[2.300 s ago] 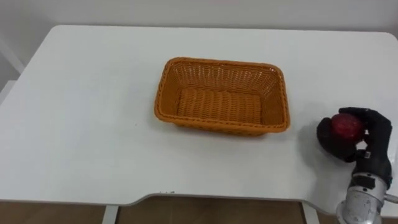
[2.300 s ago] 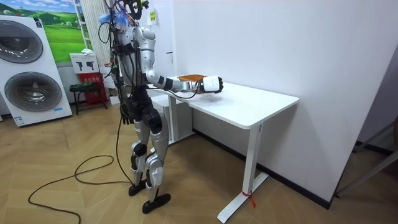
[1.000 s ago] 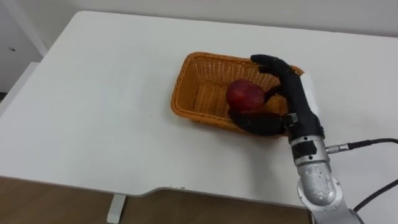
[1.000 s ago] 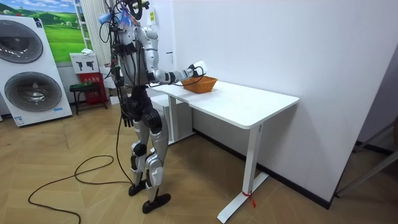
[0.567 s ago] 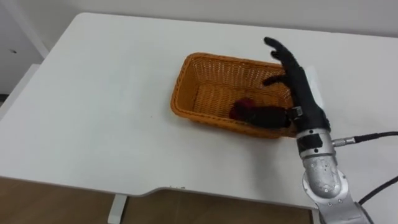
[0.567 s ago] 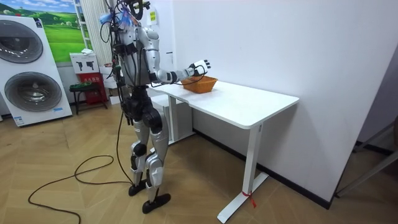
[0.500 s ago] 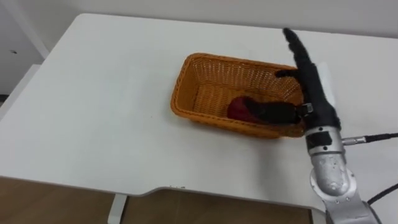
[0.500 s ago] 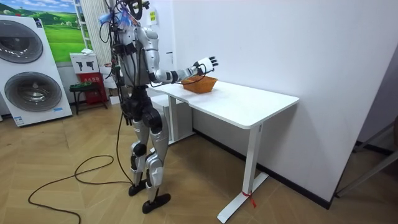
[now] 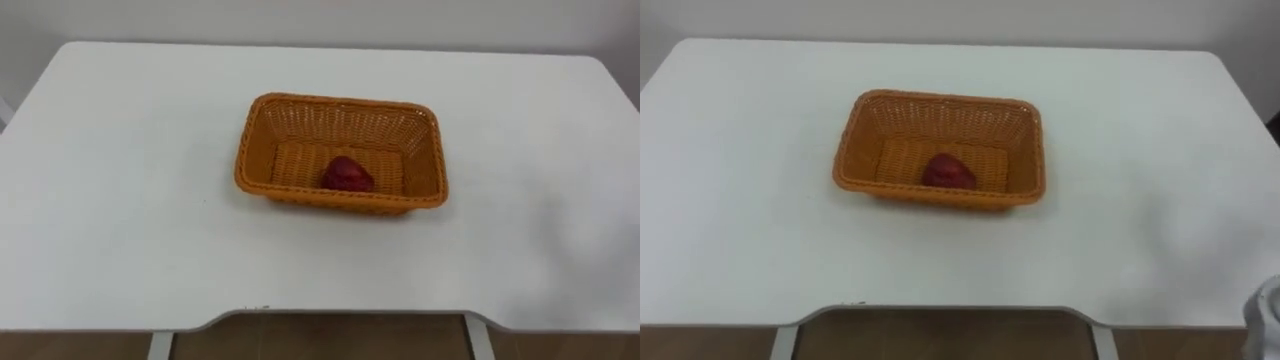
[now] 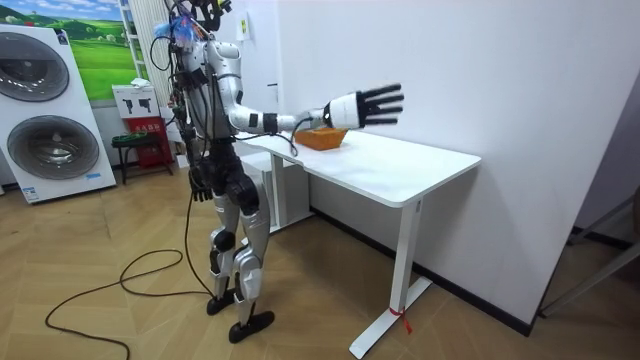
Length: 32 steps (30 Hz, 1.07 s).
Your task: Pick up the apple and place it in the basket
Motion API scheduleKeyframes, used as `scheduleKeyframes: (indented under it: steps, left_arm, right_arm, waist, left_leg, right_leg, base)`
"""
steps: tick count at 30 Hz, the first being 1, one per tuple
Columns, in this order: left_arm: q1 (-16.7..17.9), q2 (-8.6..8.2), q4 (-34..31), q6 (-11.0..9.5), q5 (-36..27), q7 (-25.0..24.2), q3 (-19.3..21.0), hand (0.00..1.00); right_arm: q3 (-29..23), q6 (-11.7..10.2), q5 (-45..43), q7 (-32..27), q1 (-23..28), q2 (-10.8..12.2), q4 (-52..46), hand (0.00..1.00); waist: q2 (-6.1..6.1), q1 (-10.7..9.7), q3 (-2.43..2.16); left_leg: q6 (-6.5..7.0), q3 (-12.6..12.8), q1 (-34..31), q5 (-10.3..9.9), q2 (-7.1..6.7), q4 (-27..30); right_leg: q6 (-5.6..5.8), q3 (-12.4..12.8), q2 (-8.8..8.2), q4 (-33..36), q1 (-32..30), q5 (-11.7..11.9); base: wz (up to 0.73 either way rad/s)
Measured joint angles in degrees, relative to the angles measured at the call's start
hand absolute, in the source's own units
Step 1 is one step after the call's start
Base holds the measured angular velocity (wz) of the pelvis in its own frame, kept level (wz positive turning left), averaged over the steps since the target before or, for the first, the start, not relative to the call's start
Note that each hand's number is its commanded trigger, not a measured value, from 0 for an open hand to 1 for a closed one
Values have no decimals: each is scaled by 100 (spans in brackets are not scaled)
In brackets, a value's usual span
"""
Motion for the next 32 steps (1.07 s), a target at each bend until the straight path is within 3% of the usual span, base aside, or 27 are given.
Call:
scheduleKeyframes:
  steps: [2,7,9,13,18,22,25,27,32]
  left_arm:
    - [-2,13,-20,1,1,1,122,0]
    - [142,12,-227,78,8,53,263,0]
    - [163,5,-297,126,7,61,413,0]
    - [130,-21,-377,244,127,43,582,0]
    - [114,-55,-451,385,177,-27,510,0]
    - [57,-103,-459,487,178,-124,506,0]
    - [-29,-152,-347,547,238,-146,505,0]
    - [-89,-182,-248,641,225,-161,389,0]
    - [-121,-215,-197,842,235,-189,279,0]
  right_arm:
    - [-253,-7,533,-251,9,-12,511,0]
    - [-882,7,1698,-522,4,-56,1809,0]
    - [-1008,50,2295,-491,12,-114,2695,0]
    - [-981,259,2456,-130,46,-108,4025,0]
    - [-320,696,2472,767,202,195,5406,0]
    - [322,953,2292,1464,359,382,5794,0]
    - [694,1102,1665,2103,346,555,6112,0]
    - [1047,1275,1422,2494,364,568,6341,0]
    - [1563,1453,888,2999,372,572,6397,0]
  waist:
    - [-6,-133,2]
    - [63,-254,-47]
    - [66,-285,-48]
    - [96,-244,-48]
    - [110,-180,-39]
    - [127,-82,-16]
    - [129,14,-7]
    - [157,91,21]
    - [197,189,21]
  left_leg:
    - [1,-34,-35,1,-9,15]
    - [2,-25,-41,1,-12,56]
    - [2,-24,-49,1,-8,74]
    - [2,4,-17,1,-8,53]
    - [2,5,4,0,-5,51]
    - [4,-5,-6,-1,-5,63]
    - [4,-15,23,-1,-6,57]
    - [9,-29,122,-7,-9,41]
    - [9,-29,190,-18,-9,3]
  right_leg:
    - [0,-39,-9,-3,2,0]
    - [4,-3,-2,-10,-2,-6]
    - [0,15,2,-12,5,-9]
    - [1,79,9,0,14,-13]
    - [1,92,6,10,20,-13]
    - [3,97,-1,-1,21,-14]
    - [5,106,2,-9,42,-15]
    - [13,100,-3,-25,100,-21]
    - [15,110,2,-79,148,-27]
  base:
    - [5]
    - [1]
    - [0]
    - [-4]
    - [0]
    - [1]
    - [0]
    - [0]
    - [0]
